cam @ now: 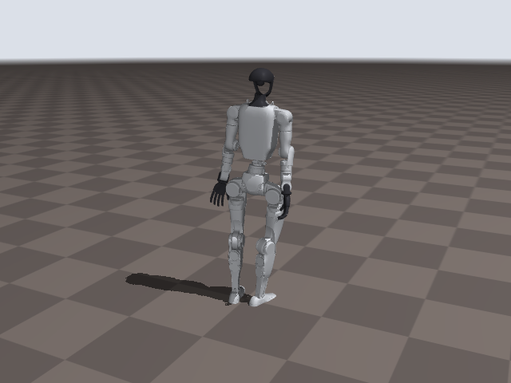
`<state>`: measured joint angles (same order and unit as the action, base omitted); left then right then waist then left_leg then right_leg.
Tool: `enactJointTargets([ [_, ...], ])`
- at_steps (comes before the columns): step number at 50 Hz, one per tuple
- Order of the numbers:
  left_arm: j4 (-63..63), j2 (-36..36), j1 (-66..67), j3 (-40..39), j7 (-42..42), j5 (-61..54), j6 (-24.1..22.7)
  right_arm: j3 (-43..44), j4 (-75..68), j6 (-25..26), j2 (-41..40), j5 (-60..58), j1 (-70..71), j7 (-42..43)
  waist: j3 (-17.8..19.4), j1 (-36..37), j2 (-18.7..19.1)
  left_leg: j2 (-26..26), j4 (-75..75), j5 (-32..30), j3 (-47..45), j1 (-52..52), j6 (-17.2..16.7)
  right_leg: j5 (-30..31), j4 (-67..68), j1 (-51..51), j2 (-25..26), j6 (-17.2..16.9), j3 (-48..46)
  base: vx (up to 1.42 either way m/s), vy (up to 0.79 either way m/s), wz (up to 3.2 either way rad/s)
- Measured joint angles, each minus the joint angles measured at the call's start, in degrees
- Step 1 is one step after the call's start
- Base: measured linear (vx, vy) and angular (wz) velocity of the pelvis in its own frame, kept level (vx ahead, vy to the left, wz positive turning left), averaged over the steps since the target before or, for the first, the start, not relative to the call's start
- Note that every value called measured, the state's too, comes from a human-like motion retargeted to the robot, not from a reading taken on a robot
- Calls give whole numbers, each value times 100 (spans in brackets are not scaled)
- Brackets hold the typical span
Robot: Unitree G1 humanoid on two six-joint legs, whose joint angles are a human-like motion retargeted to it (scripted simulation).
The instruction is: Upper body actions
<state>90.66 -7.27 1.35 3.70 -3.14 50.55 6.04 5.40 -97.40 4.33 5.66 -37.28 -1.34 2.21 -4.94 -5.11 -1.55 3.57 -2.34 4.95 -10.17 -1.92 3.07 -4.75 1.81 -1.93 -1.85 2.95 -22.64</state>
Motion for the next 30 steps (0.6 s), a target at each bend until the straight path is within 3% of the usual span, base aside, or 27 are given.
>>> enactJointTargets([
  [4,66,-33,-1,-21,283,109,-36,-6,0,-43,-2,32,62,46,6,3,19,27,45,19,10,35,32,-24,81,-42,-37,-23,26,2,11,-4],
  [17,227,-146,-24,-81,39,-109,-60,-144,144,-135,16,80,294,167,297,-36,61,6,3,144,-48,91,202,-15,851,-402,-96,18,173,-1,9,-12],
  [26,306,-228,-187,-35,46,-145,-40,-103,34,-129,53,122,279,205,327,22,97,-69,63,171,-285,30,231,492,1755,-986,-212,-296,446,-2,1,-15],
  [30,242,-228,-220,-19,44,-105,-60,-74,0,-64,72,173,149,168,316,40,79,-57,66,175,-312,49,227,318,1749,-965,-144,-348,601,0,0,0],
])
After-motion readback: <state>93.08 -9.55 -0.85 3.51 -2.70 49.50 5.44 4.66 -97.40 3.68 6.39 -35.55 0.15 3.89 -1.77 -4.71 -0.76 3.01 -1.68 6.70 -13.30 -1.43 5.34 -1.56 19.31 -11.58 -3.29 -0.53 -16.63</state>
